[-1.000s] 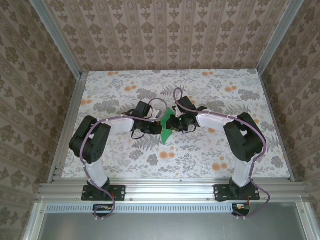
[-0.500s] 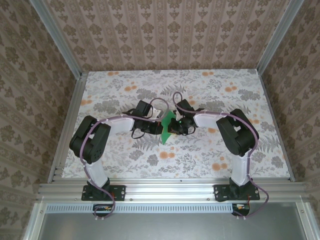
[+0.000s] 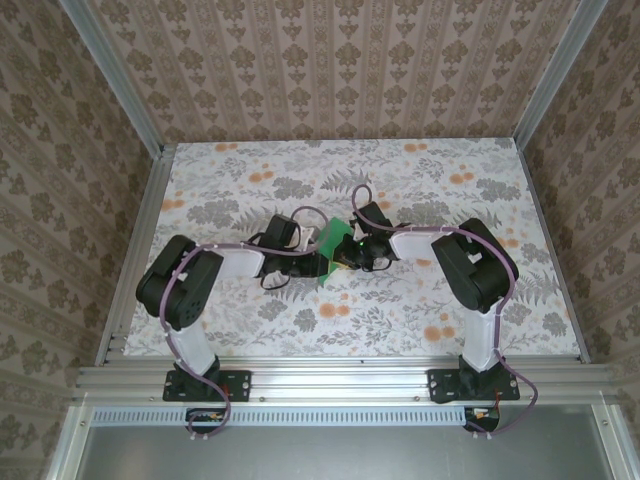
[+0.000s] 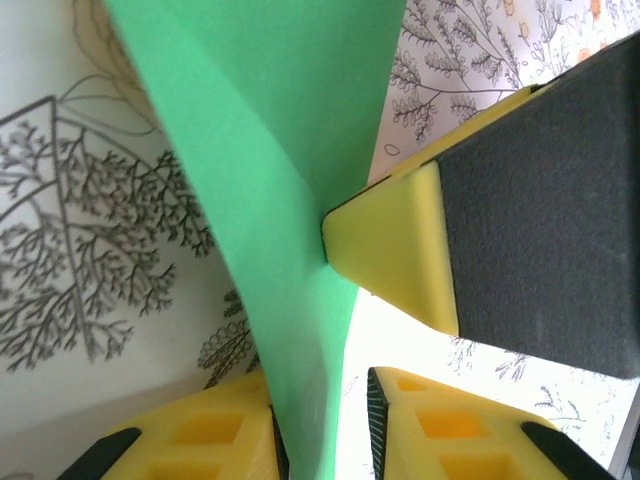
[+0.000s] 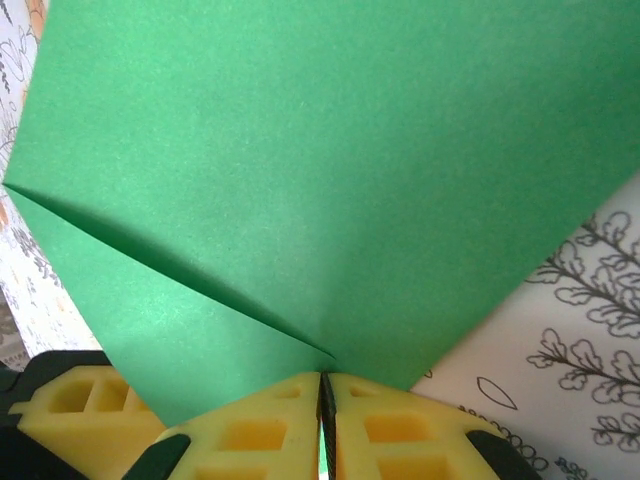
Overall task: Fold a paper plane with a square sheet of paper (pick it up from the middle)
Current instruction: Fold the wing for the fifth time at the center of the table.
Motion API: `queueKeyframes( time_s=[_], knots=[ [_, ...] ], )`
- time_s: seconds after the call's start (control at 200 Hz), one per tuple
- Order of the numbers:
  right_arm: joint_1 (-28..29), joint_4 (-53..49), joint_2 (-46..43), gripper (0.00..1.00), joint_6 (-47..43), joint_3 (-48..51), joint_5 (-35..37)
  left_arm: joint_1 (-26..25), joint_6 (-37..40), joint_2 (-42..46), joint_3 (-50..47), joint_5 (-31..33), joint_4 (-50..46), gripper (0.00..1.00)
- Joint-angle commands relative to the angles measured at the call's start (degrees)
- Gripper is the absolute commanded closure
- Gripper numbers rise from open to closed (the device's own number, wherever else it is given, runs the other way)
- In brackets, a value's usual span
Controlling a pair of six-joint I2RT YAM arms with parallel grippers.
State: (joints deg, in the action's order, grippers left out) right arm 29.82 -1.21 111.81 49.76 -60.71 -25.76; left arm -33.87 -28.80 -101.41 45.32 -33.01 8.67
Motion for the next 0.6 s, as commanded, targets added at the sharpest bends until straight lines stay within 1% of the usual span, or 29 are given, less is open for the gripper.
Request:
queueKeyframes(
  time_s=[0.0,0.185,0.3,0.38,0.6],
  knots=[
    [-0.2,-2.65,1.3,0.88,2.65,2.04,3.61,-0.5,-2.74,2.67,-2.39,1.67,3.23,0.72],
    [-0.2,-3.22,1.46,0.88,3.09,1.99,3.86,-0.45,-5.24,4.44,-5.55,3.2,7.6,0.76],
    [-0.21,-3.55,1.64,0.88,3.06,1.82,3.82,-0.5,-6.46,5.14,-6.94,4.37,9.32,0.83],
    [-0.2,-3.61,1.74,0.88,3.14,1.9,3.91,-0.5,-6.68,5.47,-7.66,4.73,10.26,0.85],
    [-0.2,-3.3,1.36,0.88,3.45,1.82,3.13,-1.2,-4.58,5.01,-6.88,5.77,8.07,0.94]
  ],
)
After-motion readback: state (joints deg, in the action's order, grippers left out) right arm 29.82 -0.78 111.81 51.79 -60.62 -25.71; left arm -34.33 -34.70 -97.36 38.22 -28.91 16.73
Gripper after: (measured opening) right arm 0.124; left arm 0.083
